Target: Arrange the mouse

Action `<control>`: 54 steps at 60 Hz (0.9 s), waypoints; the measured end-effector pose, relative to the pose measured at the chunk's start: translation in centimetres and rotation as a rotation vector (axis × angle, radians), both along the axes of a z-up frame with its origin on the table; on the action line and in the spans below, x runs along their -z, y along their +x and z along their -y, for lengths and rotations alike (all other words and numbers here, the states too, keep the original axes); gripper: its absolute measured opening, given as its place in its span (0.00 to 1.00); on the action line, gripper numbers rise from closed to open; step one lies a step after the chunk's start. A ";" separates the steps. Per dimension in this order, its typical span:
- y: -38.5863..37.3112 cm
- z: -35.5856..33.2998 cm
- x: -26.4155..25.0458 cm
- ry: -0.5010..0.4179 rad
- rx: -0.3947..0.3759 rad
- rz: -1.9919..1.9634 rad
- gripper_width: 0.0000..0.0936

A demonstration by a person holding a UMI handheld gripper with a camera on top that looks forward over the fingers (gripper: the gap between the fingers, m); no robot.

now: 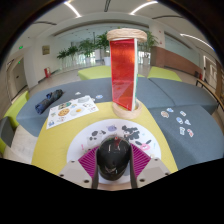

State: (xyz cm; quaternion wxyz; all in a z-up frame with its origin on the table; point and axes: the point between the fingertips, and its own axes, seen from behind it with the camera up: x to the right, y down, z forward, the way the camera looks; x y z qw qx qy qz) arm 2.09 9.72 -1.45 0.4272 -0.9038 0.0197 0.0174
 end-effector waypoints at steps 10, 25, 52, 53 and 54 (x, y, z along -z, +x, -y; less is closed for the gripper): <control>0.5 0.1 -0.5 -0.002 0.003 0.047 0.74; -2.9 6.4 -7.9 0.087 -0.090 0.051 0.90; -5.5 19.3 -12.8 0.171 -0.205 0.114 0.89; -5.4 19.3 -12.9 0.174 -0.203 0.113 0.89; -5.2 19.4 -12.9 0.178 -0.201 0.110 0.89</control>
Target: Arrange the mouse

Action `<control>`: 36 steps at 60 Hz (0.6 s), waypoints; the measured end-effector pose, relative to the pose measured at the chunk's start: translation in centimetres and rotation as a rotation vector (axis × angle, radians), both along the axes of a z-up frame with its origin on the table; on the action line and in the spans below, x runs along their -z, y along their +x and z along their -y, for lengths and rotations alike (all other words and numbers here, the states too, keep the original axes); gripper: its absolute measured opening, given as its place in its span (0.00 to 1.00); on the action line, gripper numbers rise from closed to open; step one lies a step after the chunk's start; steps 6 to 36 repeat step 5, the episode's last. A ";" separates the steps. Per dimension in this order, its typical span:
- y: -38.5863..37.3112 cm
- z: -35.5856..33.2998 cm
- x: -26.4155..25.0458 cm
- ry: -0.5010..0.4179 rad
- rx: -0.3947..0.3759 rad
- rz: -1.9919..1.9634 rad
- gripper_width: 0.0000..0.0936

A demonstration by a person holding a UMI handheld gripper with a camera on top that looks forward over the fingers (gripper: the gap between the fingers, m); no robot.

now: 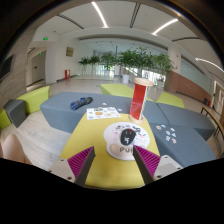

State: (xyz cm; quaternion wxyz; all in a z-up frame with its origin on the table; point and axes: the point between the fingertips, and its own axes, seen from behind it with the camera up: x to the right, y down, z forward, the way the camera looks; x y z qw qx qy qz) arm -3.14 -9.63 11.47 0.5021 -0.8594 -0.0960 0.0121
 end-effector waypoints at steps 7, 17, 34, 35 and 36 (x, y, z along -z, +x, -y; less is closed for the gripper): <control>0.6 0.2 0.3 -0.014 0.008 -0.024 0.89; 0.6 0.2 0.3 -0.014 0.008 -0.024 0.89; 0.6 0.2 0.3 -0.014 0.008 -0.024 0.89; 0.6 0.2 0.3 -0.014 0.008 -0.024 0.89; 0.6 0.2 0.3 -0.014 0.008 -0.024 0.89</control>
